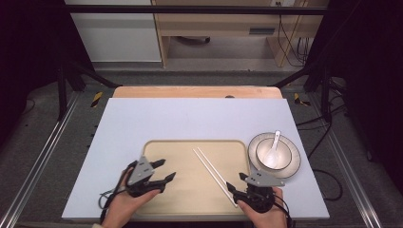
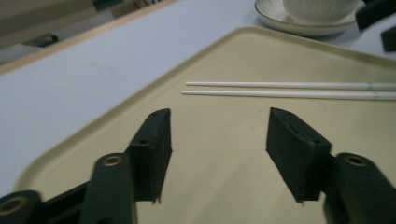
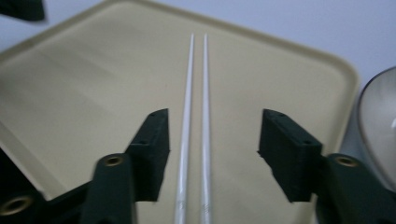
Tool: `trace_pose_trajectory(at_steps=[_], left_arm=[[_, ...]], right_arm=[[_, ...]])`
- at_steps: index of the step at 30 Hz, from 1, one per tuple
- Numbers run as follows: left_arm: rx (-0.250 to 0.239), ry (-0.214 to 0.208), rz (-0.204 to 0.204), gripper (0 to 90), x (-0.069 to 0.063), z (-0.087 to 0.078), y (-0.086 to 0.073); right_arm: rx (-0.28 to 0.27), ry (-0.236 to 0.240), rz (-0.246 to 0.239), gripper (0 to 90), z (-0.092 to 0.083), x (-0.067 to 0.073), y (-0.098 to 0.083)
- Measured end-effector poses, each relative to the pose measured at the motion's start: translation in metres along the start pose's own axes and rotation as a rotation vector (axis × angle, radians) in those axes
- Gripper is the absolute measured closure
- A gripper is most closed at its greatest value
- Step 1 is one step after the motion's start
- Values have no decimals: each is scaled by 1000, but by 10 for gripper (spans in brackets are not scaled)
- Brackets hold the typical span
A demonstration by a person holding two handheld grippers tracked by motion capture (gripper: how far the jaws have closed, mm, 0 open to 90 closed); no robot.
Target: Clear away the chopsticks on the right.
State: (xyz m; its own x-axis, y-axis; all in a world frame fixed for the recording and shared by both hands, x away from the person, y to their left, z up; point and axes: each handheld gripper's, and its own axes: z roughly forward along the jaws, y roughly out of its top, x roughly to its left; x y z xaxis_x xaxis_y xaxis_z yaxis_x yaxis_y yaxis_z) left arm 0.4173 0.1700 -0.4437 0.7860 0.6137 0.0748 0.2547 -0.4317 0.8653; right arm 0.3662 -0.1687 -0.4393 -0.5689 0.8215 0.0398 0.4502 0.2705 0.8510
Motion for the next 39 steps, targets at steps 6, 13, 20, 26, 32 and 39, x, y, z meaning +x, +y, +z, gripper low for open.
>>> trace_pose_trajectory(at_steps=[6,13,20,26,32,39], left_arm=[[88,-44,-26,707,0,46,6],[141,-44,-95,889,4,75,13],[186,-7,-55,893,3,92,18],[216,12,-37,893,7,107,21],[233,4,-31,893,16,118,28],[221,-33,-1,892,14,136,38]], right_arm=[[-90,12,-35,94,-5,-16,5],[-223,-7,-118,69,-23,-37,4],[-252,-88,-85,110,-32,-47,-3],[-253,-101,-71,120,-32,-48,-5],[-245,-100,-70,129,-32,-48,-6],[-225,-100,-67,142,-29,-50,-7]])
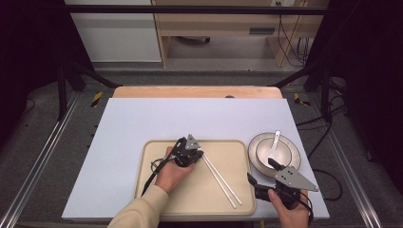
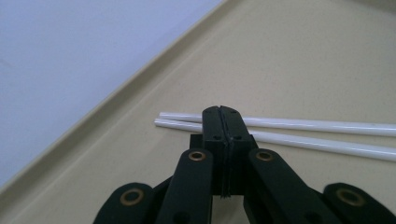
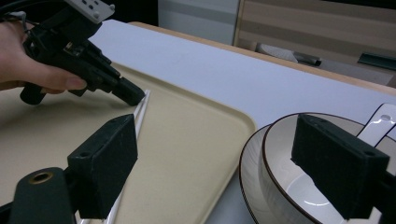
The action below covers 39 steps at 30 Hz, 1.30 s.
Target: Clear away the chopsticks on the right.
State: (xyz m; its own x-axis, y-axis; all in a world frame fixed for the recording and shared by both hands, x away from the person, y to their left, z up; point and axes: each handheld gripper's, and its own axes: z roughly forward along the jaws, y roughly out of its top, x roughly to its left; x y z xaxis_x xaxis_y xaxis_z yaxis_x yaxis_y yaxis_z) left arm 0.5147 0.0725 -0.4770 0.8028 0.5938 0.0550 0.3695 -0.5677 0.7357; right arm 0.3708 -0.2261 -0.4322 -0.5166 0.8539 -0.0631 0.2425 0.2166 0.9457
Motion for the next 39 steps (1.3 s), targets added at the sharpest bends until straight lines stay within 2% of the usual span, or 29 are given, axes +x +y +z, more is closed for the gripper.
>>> trace_pose_trajectory(at_steps=[4,7,9,18,21,23,26,29,39], left_arm=[[12,-22,26,892,-2,9,11],[10,-47,25,892,-4,16,16],[3,-64,24,892,-8,21,20],[4,-116,91,887,-32,35,35],[6,-126,113,888,-36,38,38],[0,-133,106,889,-38,41,41],[5,-144,121,891,-43,44,45],[4,-164,151,891,-50,48,49],[2,-164,152,890,-54,49,50]], right_arm=[[6,-6,-7,145,2,0,0],[8,-10,-14,145,3,1,0],[10,-12,-15,147,3,2,0],[14,-17,-11,149,3,2,-1],[12,-21,-7,150,3,1,-1],[11,-22,-7,150,3,1,-1],[12,-26,-6,151,3,1,-1],[8,-32,-3,153,3,0,-1],[4,-32,-3,154,2,0,-1]])
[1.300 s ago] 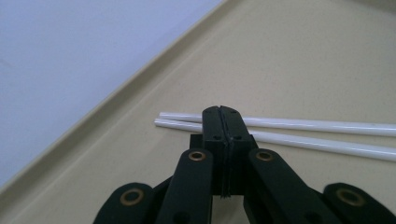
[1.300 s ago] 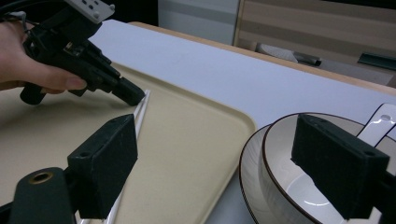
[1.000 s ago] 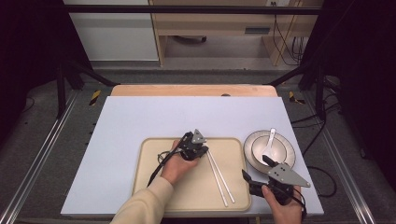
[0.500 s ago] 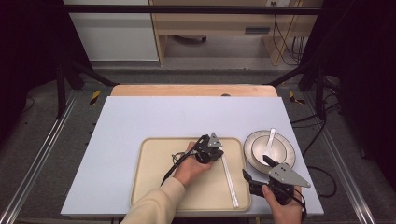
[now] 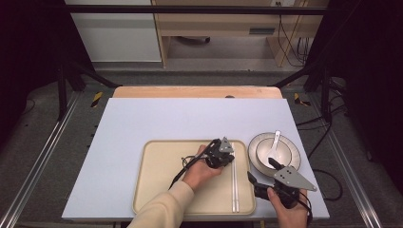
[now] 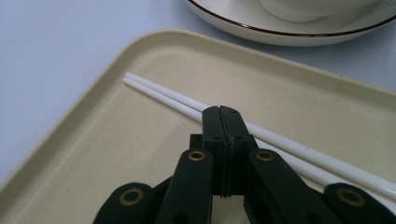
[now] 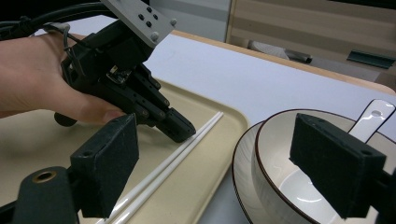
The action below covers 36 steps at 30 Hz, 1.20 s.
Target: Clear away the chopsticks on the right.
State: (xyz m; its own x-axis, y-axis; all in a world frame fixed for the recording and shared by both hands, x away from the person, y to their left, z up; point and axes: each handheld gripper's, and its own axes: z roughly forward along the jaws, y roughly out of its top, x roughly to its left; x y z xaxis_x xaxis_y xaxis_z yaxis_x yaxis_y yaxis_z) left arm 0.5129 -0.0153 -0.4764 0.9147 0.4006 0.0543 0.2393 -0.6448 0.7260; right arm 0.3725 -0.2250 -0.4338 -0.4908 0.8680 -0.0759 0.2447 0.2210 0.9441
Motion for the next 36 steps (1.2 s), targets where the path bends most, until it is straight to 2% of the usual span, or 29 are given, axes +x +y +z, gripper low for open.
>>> trace_pose_trajectory(at_steps=[6,8,9,13,14,15,16,18,20,21,22,23,24,26,27,29,36], left_arm=[[-17,9,6,890,0,-9,-4],[-29,16,-4,889,1,-15,-8],[-23,22,10,887,2,-19,-10],[-77,39,-12,837,2,-39,-19],[-101,53,-7,751,2,-50,-25],[-101,53,-7,694,2,-50,-25],[-110,71,1,630,3,-62,-33],[-117,81,-2,518,3,-68,-37],[-156,102,-25,418,4,-82,-47],[-173,110,-37,418,5,-89,-52],[-205,126,-53,352,8,-103,-62],[-205,126,-53,317,8,-103,-62],[-214,138,-61,317,9,-110,-67],[-248,157,-79,234,12,-127,-78],[-248,157,-79,209,12,-127,-78],[-272,164,-88,174,13,-139,-86],[-314,199,-119,107,18,-165,-109]], right_arm=[[-3,-3,6,149,-1,0,0],[-16,0,10,142,0,0,-1],[-23,3,19,142,0,1,-1],[-43,2,26,121,-1,2,-2],[-47,0,33,110,-1,1,-2],[-47,-1,35,106,-1,1,-2],[-49,-2,33,101,-1,1,-2],[-53,-2,32,91,-1,2,-2],[-56,-3,28,88,0,2,-1],[-56,-3,28,88,0,2,-1],[-54,-4,21,86,0,3,-1],[-54,-4,21,86,0,3,-1],[-49,-4,23,84,0,3,-1],[-49,-9,22,80,1,3,-2],[-49,-9,22,80,1,3,-2],[-48,-13,24,77,1,3,-2],[-38,-14,20,70,1,2,-2]])
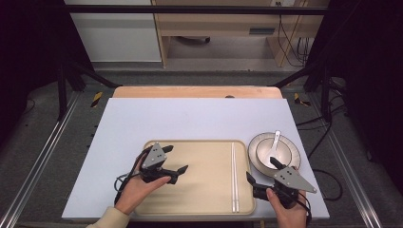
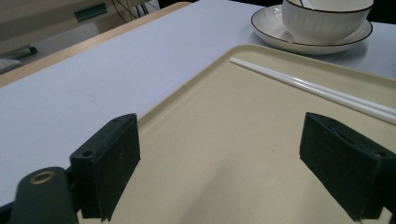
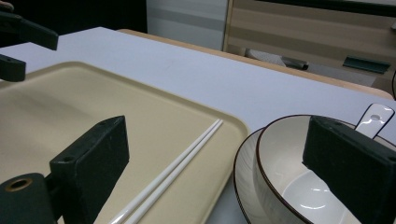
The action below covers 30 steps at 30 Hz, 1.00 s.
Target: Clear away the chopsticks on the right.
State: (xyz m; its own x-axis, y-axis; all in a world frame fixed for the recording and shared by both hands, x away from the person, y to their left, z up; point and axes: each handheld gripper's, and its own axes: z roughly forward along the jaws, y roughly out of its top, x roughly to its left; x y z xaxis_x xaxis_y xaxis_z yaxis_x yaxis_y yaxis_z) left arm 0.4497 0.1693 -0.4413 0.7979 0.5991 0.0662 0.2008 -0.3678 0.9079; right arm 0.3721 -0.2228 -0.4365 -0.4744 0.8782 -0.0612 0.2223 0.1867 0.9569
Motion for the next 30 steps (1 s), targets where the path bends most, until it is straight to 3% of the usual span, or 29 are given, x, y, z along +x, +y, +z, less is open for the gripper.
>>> trace_pose_trajectory(at_steps=[12,18,30], left_arm=[[-63,25,-20,51,19,-36,-6],[-105,81,-35,47,34,-61,-14],[-150,158,-61,45,51,-95,-29]], right_arm=[[0,6,11,64,1,-1,-1],[-9,1,17,60,1,-1,-1],[-15,-16,26,59,1,-2,-2]])
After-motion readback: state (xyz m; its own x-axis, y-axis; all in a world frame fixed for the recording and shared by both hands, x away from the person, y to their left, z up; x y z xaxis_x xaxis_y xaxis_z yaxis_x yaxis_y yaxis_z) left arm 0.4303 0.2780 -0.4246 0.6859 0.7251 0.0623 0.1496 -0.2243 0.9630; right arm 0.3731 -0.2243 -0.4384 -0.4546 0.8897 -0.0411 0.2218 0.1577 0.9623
